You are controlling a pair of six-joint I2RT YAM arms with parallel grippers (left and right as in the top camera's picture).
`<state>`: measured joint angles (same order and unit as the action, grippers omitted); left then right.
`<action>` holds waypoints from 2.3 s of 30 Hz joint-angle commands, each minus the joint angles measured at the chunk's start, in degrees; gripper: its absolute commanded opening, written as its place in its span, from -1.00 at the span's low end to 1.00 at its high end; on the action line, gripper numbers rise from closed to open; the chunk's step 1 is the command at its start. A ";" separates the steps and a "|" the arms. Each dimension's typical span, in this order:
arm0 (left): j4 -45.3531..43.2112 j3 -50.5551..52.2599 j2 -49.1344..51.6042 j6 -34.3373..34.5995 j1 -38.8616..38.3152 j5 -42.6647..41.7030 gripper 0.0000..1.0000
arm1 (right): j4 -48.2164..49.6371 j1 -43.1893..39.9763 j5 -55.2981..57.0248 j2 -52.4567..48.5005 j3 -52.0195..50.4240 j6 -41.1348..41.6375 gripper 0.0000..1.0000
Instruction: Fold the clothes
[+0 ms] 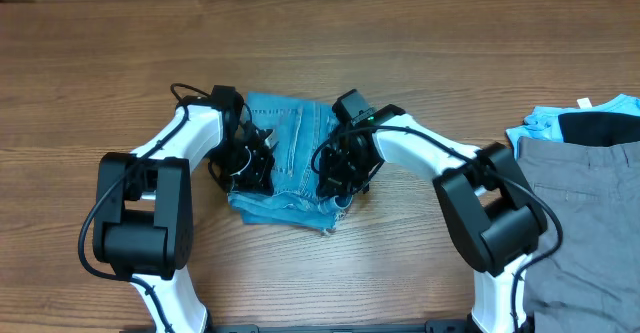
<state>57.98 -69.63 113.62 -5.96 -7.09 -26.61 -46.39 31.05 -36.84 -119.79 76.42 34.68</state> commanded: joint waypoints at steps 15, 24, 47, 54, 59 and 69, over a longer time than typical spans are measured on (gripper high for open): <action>8.00 -3.21 1.62 -2.89 6.43 0.00 -0.80 | -11.45 -10.03 4.66 1.03 -0.90 -9.99 -0.92; 17.29 -21.38 -5.55 -4.33 6.34 -1.51 -0.54 | -9.44 -12.79 -3.54 11.96 6.45 -17.18 -0.91; -4.11 0.07 -7.89 7.76 6.23 4.13 -0.92 | 14.12 0.55 1.42 2.86 9.35 -10.62 -0.92; -6.01 8.52 -7.89 7.72 6.23 5.33 -0.91 | 5.70 -0.07 9.11 -5.33 9.35 -6.86 -0.92; -4.28 9.90 -7.89 7.74 6.27 9.86 -0.87 | -0.94 -3.21 10.43 -6.14 9.35 -5.88 -0.92; -4.04 9.90 -7.89 8.79 6.78 13.64 -0.77 | -6.29 -12.55 10.25 -4.00 9.49 -12.66 -0.92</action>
<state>52.80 -62.15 105.21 1.61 -1.15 -24.62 -51.70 23.14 -34.96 -124.11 87.42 24.75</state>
